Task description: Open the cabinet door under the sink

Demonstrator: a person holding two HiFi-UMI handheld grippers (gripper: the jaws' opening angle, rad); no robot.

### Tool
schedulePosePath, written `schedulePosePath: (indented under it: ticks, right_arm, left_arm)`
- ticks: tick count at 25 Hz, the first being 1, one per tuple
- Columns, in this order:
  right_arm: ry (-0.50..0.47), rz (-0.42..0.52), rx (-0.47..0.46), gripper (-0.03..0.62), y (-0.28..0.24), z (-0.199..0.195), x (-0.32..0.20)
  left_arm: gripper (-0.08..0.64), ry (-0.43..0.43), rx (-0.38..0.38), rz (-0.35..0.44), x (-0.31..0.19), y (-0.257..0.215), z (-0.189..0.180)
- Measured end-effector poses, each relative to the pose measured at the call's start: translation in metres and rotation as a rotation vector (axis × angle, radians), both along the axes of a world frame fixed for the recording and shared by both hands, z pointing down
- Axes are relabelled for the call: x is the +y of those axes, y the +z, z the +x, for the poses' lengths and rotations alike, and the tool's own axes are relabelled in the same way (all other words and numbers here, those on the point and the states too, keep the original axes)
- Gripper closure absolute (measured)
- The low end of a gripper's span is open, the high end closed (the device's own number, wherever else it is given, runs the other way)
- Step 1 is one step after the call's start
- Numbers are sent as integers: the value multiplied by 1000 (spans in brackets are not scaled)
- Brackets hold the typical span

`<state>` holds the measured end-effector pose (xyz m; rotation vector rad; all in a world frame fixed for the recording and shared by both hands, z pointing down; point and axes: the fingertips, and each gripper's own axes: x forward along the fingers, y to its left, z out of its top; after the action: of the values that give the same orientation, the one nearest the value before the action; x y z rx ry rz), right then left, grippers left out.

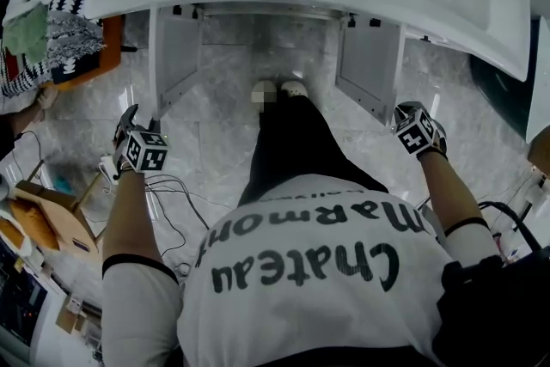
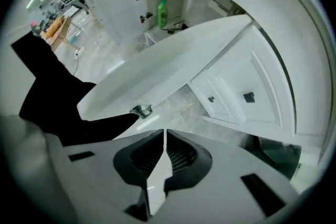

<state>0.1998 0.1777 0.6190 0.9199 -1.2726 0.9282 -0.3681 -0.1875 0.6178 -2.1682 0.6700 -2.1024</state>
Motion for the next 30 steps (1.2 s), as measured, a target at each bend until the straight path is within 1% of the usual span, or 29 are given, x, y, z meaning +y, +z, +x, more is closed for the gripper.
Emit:
schedulePosePath:
  ticks: [2, 4, 6, 7, 9, 11, 13, 15, 16, 17, 19, 20, 21, 22, 23, 24, 26, 30]
  right_arm:
    - [42, 11, 23, 571, -5, 11, 1]
    - [45, 31, 52, 571, -10, 20, 1]
    - [66, 57, 77, 571, -16, 29, 0]
    - [91, 80, 83, 571, -20, 33, -1]
    - [171, 159, 81, 571, -31, 38, -9]
    - [283, 260, 63, 571, -47, 41, -22]
    - [388, 364, 52, 571, -64, 45, -37]
    - [488, 484, 52, 571, -82, 55, -53]
    - [543, 554, 52, 571, -93, 61, -62]
    - [597, 631, 48, 571, -107, 66, -72]
    - [685, 801, 23, 575, -140, 72, -97]
    - [712, 885, 0, 577, -158, 73, -111]
    - [725, 958, -26, 577, -175, 72, -125]
    - [727, 1014, -51, 577, -190, 71, -139]
    - [719, 1055, -77, 577, -203, 68, -152]
    - [704, 1086, -103, 577, -215, 63, -165]
    - [660, 1135, -151, 575, -236, 52, -188]
    - [559, 1188, -244, 575, -261, 27, -225]
  left_arm:
    - [389, -103, 31, 54, -4, -12, -5]
    - [441, -185, 62, 104, -8, -24, -8]
    - [520, -264, 103, 159, -11, -37, -10]
    - [537, -305, 130, 184, -12, -44, -9]
    - [548, -386, 208, 227, -15, -60, -1]
    - [548, -447, 302, 271, -19, -81, 15]
    - [548, -480, 397, 318, -27, -103, 36]
    - [548, -517, 481, 366, -33, -123, 56]
    - [548, -553, 525, 385, -35, -132, 65]
    - [548, -612, 575, 399, -36, -139, 73]
    - [548, -797, 714, 401, -36, -152, 85]
    - [548, -888, 792, 389, -35, -159, 92]
    - [548, -949, 861, 371, -33, -167, 102]
    - [548, -967, 917, 352, -33, -175, 114]
    - [548, -946, 959, 333, -32, -184, 129]
    - [548, -902, 986, 318, -32, -193, 144]
    - [548, -791, 1017, 305, -32, -211, 174]
    - [548, -557, 1031, 310, -28, -241, 228]
